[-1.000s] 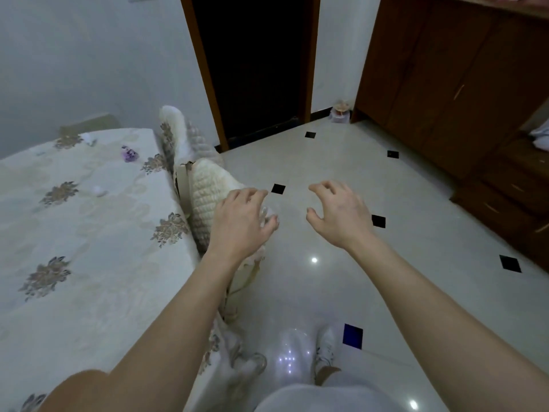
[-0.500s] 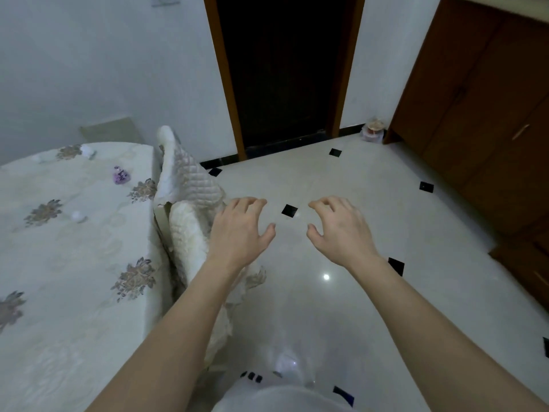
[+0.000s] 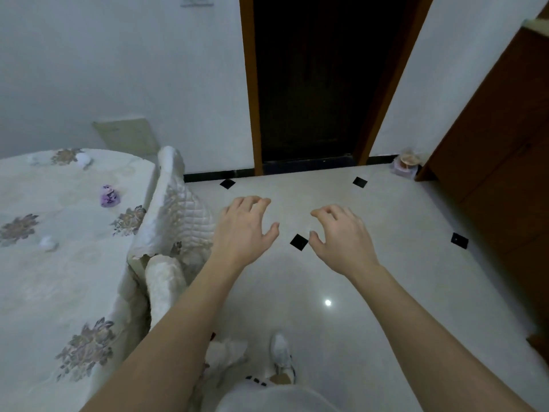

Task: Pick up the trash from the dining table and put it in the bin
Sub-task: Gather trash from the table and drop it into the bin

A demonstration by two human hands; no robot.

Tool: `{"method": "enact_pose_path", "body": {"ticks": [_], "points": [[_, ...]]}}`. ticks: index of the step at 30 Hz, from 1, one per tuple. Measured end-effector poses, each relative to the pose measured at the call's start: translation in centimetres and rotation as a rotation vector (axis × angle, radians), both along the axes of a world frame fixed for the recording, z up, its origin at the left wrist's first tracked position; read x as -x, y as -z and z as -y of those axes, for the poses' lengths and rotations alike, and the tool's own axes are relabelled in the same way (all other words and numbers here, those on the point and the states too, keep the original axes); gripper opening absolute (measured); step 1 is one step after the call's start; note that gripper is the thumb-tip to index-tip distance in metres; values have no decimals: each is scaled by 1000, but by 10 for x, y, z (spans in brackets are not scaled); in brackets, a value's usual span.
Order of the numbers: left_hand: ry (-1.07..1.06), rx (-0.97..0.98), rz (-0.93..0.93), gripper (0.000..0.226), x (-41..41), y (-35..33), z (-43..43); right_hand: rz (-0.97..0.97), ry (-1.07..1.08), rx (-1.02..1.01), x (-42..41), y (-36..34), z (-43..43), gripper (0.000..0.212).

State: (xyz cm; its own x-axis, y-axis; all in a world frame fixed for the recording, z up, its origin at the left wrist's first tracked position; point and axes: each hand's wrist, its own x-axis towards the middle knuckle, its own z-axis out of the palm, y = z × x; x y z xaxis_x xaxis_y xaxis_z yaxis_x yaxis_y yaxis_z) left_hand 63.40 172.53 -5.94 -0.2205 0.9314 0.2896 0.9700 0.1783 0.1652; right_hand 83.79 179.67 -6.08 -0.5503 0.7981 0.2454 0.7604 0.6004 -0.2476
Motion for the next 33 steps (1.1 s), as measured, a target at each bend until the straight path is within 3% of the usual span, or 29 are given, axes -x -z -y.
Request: {"method": "enact_pose_path", "body": {"ticks": [22,33], "points": [[-224,104,32,54,131,10,-313,-8,-190,96,166,15,-359,42],[-563,58,71,53,209,1,-440,57,-514,90,281,6,-545,41]]}}
